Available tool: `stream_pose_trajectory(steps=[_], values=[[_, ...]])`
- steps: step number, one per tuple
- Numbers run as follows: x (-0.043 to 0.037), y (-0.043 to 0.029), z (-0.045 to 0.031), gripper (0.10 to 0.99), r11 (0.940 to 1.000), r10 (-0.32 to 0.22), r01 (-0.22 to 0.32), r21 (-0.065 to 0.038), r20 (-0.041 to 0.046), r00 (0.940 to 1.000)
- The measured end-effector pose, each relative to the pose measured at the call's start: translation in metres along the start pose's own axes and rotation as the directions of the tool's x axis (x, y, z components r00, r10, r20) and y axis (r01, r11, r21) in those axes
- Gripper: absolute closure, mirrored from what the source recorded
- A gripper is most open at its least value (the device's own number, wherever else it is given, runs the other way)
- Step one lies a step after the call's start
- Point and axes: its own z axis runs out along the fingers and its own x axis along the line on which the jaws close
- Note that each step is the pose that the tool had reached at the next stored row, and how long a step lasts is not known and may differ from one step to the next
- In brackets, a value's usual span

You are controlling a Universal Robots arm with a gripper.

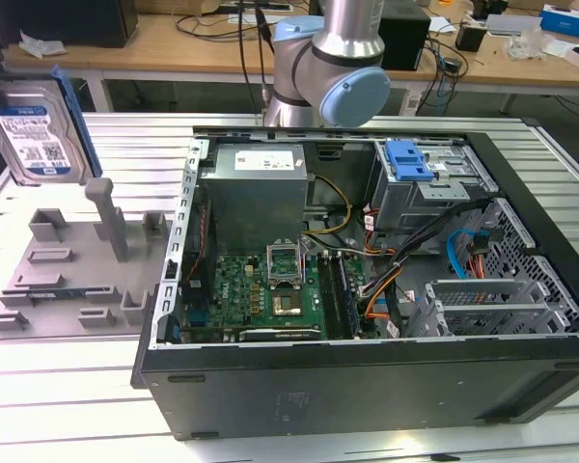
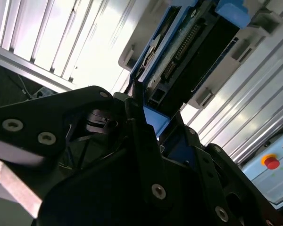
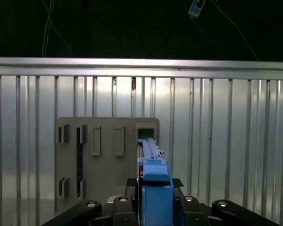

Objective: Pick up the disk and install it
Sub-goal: 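Pick up the disk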

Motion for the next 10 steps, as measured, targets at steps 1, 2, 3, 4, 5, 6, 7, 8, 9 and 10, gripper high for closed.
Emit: stream_pose_trajectory(steps=[1,2,3,4,5,6,7,8,9,10], values=[[0.0001,0.0000,-0.0040,0.722,1.0000,0.000,0.000,0.000,0.0000,1.0000],[0.0002,-0.0001,-0.0098,0.722,1.0000,0.000,0.000,0.001,0.0001,1.0000],[0.0003,-0.0002,-0.0161,0.722,1.0000,0.000,0.000,0.001,0.0001,1.0000],[0.0003,-0.0002,-0.0220,0.722,1.0000,0.000,0.000,0.001,0.0001,1.0000],[0.0004,-0.0003,-0.0262,0.722,1.0000,0.000,0.000,0.002,0.0001,1.0000],[0.0005,-0.0003,-0.0296,0.722,1.0000,0.000,0.000,0.002,0.0002,1.0000],[0.0006,-0.0004,-0.0345,0.722,1.0000,-0.001,0.001,0.002,0.0003,1.0000],[0.0006,-0.0004,-0.0381,0.722,1.0000,-0.001,0.001,0.003,0.0004,1.0000],[0.0007,-0.0004,-0.0436,0.722,1.0000,-0.001,0.001,0.003,0.0004,1.0000],[0.0007,-0.0005,-0.0470,0.722,1.0000,-0.001,0.001,0.003,0.0006,1.0000]])
